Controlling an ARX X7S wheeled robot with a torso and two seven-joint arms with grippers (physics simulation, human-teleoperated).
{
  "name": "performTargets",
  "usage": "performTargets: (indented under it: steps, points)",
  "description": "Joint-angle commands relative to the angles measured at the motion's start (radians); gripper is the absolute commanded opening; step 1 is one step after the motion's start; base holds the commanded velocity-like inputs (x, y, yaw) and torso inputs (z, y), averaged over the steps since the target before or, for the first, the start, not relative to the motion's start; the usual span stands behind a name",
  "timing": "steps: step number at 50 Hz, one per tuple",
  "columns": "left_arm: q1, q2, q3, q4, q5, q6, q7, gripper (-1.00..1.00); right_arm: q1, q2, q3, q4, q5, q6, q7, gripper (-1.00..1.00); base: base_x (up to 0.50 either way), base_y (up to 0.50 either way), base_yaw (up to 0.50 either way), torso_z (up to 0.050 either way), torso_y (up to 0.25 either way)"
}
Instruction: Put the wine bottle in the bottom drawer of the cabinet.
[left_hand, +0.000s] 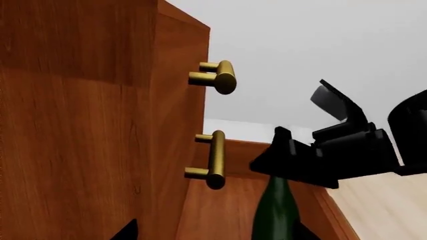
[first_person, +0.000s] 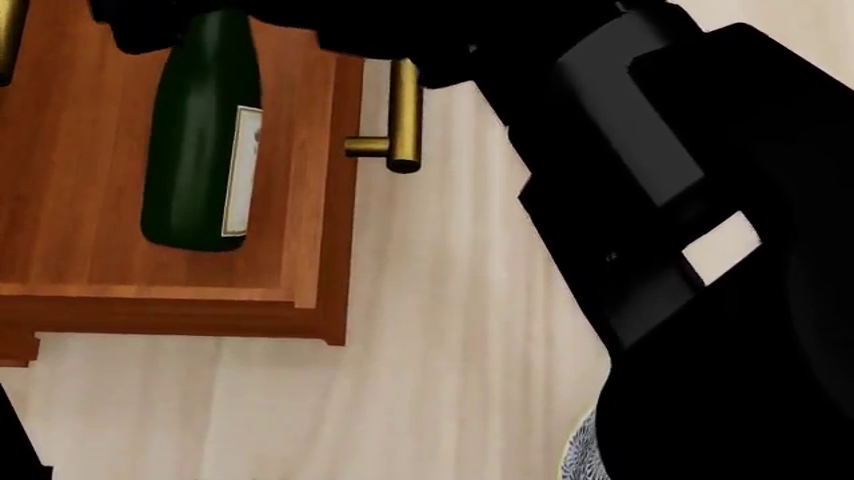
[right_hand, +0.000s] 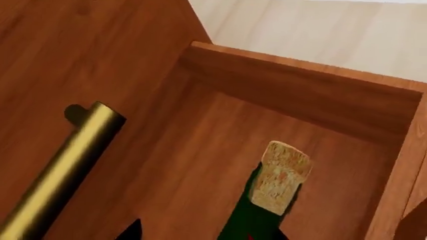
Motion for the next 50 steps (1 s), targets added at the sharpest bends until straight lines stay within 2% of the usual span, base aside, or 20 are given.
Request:
performTargets:
  steps: [1,20,50]
  points:
    - [-0.129,-0.022,0.107,-0.226,-0.339,-0.006,0.039,1.0,0.022,0.0,-0.23,0.053,-0.231,0.099,0.087,1.0,0.04,0.0,-0.02,0.0,-0.016]
    - [-0.128,-0.018,0.106,-0.233,-0.336,-0.003,0.046,1.0,0.153,0.0,-0.232,0.074,-0.167,0.06,0.028,1.0,0.04,0.0,-0.02,0.0,-0.015]
    - [-0.126,-0.021,0.104,-0.224,-0.331,-0.008,0.04,1.0,0.207,0.0,-0.235,0.089,-0.172,0.031,-0.021,1.0,0.04,0.0,-0.01,0.0,-0.013]
